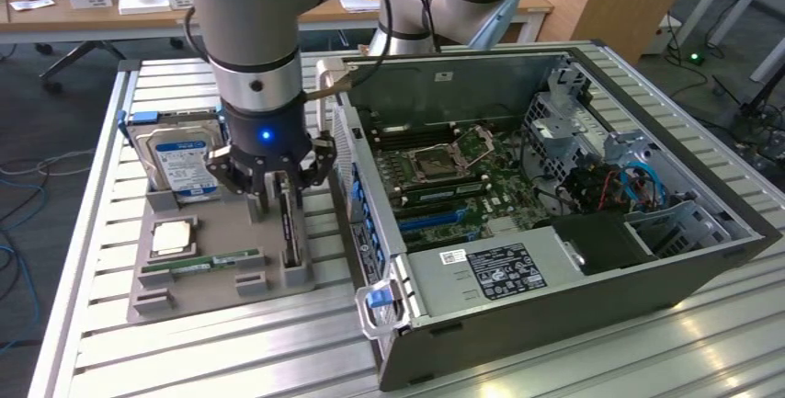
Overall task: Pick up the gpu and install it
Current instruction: 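Pick up the gpu and move the gpu toward the slot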
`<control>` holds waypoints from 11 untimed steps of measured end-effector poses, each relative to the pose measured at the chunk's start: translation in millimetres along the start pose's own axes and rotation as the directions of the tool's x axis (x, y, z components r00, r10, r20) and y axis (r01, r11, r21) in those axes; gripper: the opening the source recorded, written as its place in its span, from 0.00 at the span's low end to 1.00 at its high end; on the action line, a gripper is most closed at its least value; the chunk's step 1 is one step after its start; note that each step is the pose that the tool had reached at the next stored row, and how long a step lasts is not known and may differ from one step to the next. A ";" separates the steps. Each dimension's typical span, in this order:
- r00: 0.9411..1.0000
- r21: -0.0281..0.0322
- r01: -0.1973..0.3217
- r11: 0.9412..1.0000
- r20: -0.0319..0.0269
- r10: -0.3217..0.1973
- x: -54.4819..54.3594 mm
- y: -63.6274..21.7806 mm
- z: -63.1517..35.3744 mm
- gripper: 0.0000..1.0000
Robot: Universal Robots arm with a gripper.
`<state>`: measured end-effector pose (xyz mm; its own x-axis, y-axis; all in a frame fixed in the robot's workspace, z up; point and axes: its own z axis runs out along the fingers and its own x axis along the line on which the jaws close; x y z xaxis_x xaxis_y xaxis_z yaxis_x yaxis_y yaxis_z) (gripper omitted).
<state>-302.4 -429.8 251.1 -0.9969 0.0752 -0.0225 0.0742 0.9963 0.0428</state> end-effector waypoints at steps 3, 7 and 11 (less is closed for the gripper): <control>1.000 0.000 0.000 1.000 0.000 0.000 0.1 -0.1 3.1 0.47; 1.000 0.000 0.000 1.000 0.000 0.000 0.2 -0.4 8.4 0.47; 1.000 0.000 0.000 1.000 0.000 0.000 0.3 -0.6 12.2 0.47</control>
<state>-302.4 -429.9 238.9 -0.9969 0.0752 -0.0224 0.0742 0.9963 0.0426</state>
